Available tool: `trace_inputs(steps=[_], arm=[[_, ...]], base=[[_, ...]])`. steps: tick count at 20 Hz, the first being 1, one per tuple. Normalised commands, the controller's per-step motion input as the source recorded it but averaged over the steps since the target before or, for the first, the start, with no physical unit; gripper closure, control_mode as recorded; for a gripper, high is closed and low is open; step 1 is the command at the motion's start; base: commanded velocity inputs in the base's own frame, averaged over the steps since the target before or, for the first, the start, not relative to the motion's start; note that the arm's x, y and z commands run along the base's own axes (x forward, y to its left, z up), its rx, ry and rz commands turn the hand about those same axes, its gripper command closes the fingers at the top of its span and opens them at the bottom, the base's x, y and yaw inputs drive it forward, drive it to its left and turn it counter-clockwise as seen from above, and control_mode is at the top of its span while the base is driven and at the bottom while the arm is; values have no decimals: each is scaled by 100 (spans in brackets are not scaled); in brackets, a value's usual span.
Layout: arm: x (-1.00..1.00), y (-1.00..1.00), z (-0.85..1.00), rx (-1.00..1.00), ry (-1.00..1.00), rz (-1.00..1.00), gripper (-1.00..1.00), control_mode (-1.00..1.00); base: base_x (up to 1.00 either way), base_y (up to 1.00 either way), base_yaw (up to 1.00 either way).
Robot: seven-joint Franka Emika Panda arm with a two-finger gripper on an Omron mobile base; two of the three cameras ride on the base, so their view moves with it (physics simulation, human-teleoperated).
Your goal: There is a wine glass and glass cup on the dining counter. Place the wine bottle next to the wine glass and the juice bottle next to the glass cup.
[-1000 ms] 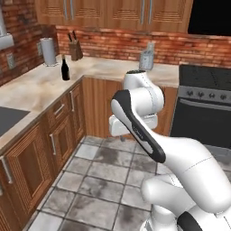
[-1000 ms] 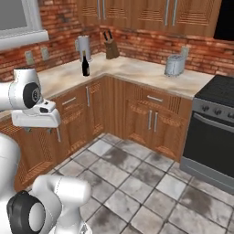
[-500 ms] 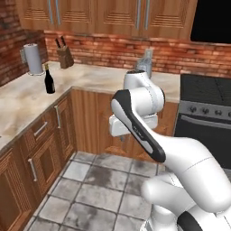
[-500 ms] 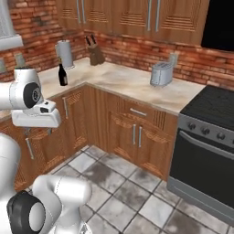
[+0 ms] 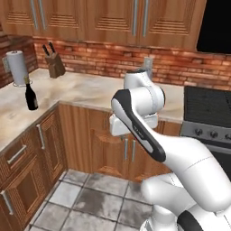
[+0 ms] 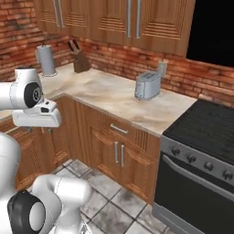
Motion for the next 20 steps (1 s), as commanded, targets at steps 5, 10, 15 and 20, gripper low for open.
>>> trace_inputs(steps=[5, 10, 15, 20], arm=[[0, 0, 0, 0, 0, 0, -100, 100], [0, 0, 0, 0, 0, 0, -100, 100], [0, 0, 0, 0, 0, 0, -100, 100], [0, 0, 0, 0, 0, 0, -100, 100]], base=[[79, -5, 38], [64, 0, 59], [68, -4, 50], [76, -11, 37]])
